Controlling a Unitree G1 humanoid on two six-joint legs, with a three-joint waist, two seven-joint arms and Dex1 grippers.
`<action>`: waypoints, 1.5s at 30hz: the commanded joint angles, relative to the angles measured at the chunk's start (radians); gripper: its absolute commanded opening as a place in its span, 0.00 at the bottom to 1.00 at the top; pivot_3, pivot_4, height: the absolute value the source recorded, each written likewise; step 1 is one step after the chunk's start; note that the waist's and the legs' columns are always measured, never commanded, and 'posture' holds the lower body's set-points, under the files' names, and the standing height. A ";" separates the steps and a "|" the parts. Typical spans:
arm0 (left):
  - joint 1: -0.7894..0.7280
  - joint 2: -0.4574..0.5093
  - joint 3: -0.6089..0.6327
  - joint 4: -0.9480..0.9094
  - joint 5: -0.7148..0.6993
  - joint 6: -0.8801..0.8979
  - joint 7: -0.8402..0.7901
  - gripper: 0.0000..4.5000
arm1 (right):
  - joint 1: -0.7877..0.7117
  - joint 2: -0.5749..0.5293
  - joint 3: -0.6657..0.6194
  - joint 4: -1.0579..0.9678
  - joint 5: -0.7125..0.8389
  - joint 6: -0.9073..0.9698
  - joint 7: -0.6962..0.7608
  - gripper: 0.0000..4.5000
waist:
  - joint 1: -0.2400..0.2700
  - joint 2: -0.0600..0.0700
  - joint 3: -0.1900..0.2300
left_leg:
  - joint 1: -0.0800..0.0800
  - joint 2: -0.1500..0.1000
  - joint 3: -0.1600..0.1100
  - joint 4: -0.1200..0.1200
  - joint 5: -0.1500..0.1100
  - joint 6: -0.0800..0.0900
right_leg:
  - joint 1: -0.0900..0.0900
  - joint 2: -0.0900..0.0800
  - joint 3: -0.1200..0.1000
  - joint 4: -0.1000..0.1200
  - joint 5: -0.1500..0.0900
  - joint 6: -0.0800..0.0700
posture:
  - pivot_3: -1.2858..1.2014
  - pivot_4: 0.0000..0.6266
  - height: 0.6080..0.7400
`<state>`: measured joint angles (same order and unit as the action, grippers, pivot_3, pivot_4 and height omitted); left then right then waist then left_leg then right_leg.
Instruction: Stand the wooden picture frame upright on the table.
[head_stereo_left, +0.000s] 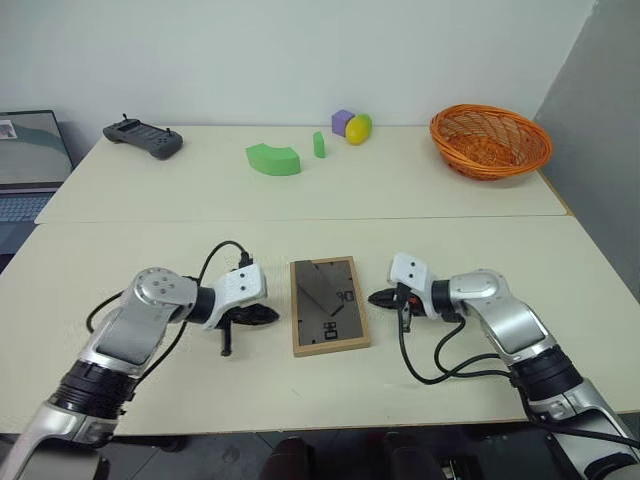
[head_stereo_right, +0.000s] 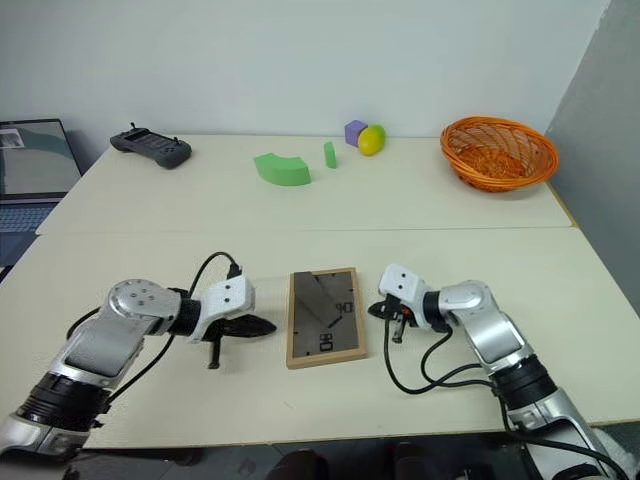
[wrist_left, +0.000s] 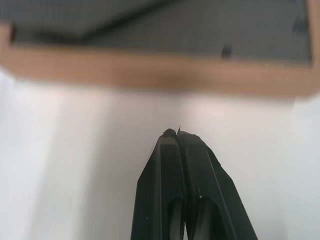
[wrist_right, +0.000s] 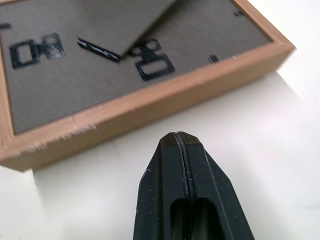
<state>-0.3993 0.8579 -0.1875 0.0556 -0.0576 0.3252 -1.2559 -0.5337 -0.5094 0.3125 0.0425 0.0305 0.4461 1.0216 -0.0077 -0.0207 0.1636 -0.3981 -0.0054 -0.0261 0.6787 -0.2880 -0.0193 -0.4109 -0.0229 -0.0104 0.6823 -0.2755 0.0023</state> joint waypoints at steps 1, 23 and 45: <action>-0.055 -0.017 0.064 0.069 -0.075 0.131 0.011 0.01 | -0.027 -0.021 -0.041 -0.020 0.025 0.002 0.003 0.00 | 0.001 0.000 0.000 | 0.000 0.000 0.000 0.000 0.000 0.000 | 0.000 0.000 0.000 0.000 0.000 0.000 | 0.52 0.24 1.00; -0.094 -0.077 0.270 0.034 -0.720 1.289 0.275 0.99 | -0.017 0.010 -0.025 -0.012 0.036 -0.002 -0.040 0.00 | -0.027 0.000 0.000 | 0.001 0.000 -0.004 0.001 0.002 -0.003 | 0.000 0.001 0.003 0.001 -0.001 0.000 | 0.52 0.24 1.00; -0.034 -0.269 0.388 -0.003 -0.792 1.233 0.389 0.95 | -0.009 0.133 0.058 -0.092 0.048 0.094 -0.072 0.00 | -0.021 0.002 -0.003 | 0.002 -0.001 -0.004 0.001 0.002 -0.004 | 0.000 -0.001 0.002 0.003 -0.001 0.000 | 0.52 0.24 1.00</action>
<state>-0.4374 0.5831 0.1735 0.0654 -0.8353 1.5630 -0.8782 -0.5263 -0.3826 0.3828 -0.0190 0.0614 0.5367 0.9547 -0.0290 -0.0185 0.1610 -0.3963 -0.0068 -0.0296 0.6792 -0.2859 -0.0230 -0.4106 -0.0238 -0.0089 0.6855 -0.2768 0.0026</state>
